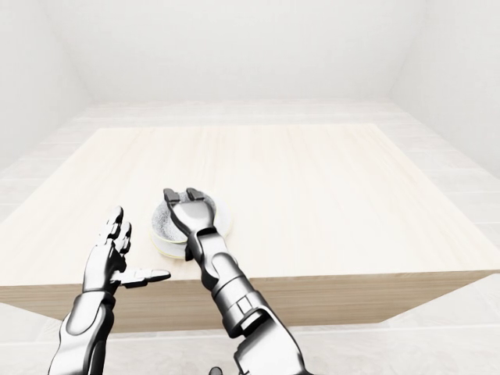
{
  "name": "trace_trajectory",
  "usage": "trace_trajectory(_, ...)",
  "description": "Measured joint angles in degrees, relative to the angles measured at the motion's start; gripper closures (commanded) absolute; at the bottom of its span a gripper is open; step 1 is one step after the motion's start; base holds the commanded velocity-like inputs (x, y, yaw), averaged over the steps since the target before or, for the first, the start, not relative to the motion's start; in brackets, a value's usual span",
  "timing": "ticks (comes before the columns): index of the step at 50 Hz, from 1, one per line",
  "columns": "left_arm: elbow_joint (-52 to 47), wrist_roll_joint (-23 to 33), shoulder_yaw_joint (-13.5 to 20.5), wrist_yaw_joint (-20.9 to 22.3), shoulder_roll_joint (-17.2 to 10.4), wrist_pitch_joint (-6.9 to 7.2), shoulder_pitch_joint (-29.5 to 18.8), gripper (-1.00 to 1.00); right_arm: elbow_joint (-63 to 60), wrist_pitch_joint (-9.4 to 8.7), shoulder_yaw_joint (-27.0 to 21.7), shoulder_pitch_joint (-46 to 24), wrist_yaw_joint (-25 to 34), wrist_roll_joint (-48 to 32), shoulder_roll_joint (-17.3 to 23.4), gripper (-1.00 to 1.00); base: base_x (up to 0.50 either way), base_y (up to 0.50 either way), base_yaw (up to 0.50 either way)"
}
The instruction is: Put the bowl on the plate.
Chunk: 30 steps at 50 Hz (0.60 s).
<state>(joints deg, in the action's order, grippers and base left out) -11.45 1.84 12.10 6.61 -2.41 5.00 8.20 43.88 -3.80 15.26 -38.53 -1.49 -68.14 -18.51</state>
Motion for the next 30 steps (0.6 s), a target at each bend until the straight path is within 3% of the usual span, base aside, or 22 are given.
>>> trace_trajectory(3, 0.0, 0.0, 0.0, 0.0, 0.0, 0.0, 0.1, -1.0, -2.1, -0.5, 0.1, 0.9, 0.9, -0.1, 0.1, -1.0, 0.0, 0.0, 0.0)
trace_trajectory(7, -0.1, 0.0, 0.1, 0.0, 0.0, 0.0, 0.2, -1.0, -5.2, -1.2, 0.1, 2.1, 2.1, -0.1, 0.4, -1.0, 0.0, 0.0, 0.0)
trace_trajectory(30, -1.1, 0.5, 0.2, 0.1, 0.0, 0.0, 0.3, -1.0, -23.1, -1.2, -1.1, 8.6, 8.2, 2.1, 3.7, -1.0, 0.0, 0.0, 0.0)
